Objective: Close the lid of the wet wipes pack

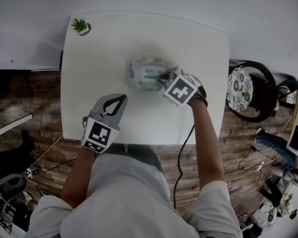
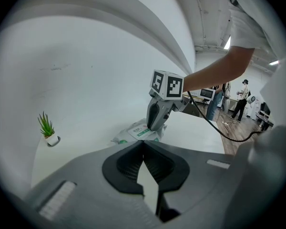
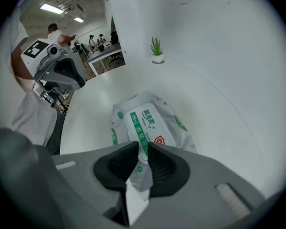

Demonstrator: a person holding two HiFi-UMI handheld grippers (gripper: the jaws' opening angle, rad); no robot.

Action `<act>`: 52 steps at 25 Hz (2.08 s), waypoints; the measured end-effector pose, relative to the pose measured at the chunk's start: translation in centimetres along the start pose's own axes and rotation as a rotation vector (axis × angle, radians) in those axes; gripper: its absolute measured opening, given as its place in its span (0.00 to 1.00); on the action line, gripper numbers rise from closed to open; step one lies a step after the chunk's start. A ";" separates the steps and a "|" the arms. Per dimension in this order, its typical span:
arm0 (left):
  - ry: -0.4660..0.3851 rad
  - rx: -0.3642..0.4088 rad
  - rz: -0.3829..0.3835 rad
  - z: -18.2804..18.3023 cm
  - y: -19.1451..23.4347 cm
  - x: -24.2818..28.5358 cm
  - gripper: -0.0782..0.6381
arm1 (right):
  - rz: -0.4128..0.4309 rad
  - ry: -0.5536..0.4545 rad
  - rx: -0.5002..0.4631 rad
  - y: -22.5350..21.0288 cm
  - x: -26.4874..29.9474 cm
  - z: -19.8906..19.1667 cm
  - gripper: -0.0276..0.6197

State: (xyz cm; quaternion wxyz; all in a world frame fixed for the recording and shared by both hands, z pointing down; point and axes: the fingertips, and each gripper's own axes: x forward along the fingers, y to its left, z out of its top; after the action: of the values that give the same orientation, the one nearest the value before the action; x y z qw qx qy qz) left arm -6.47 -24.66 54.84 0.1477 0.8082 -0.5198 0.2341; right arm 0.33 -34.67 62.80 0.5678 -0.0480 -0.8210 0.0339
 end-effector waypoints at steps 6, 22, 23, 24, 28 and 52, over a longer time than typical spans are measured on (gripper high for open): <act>-0.003 0.003 0.008 0.1 0.5 -0.2 0.12 | 0.035 -0.010 -0.038 0.7 -0.3 0.7 0.15; -0.013 0.005 -0.001 0.1 0.6 -0.7 0.12 | 0.029 -0.047 0.051 1.3 0.4 1.2 0.15; -0.016 0.005 0.000 0.2 0.6 -0.9 0.12 | 0.020 -0.062 0.059 1.3 0.4 1.3 0.14; -0.019 0.006 0.000 0.3 0.6 -1.0 0.12 | 0.009 -0.077 0.069 1.3 0.3 1.3 0.15; -0.027 0.011 0.003 0.7 0.8 -1.4 0.12 | -0.012 -0.129 0.119 1.4 0.1 1.0 0.15; -0.203 -0.016 0.095 6.1 1.9 -7.6 0.12 | -0.420 -0.716 0.466 7.6 -15.2 0.2 0.05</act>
State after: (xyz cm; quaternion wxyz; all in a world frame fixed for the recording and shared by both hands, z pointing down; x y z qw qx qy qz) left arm -9.43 -22.57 45.62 0.0896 0.8009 -0.5718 0.1535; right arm 5.76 -28.87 47.73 0.2392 0.2623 -0.9276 0.1159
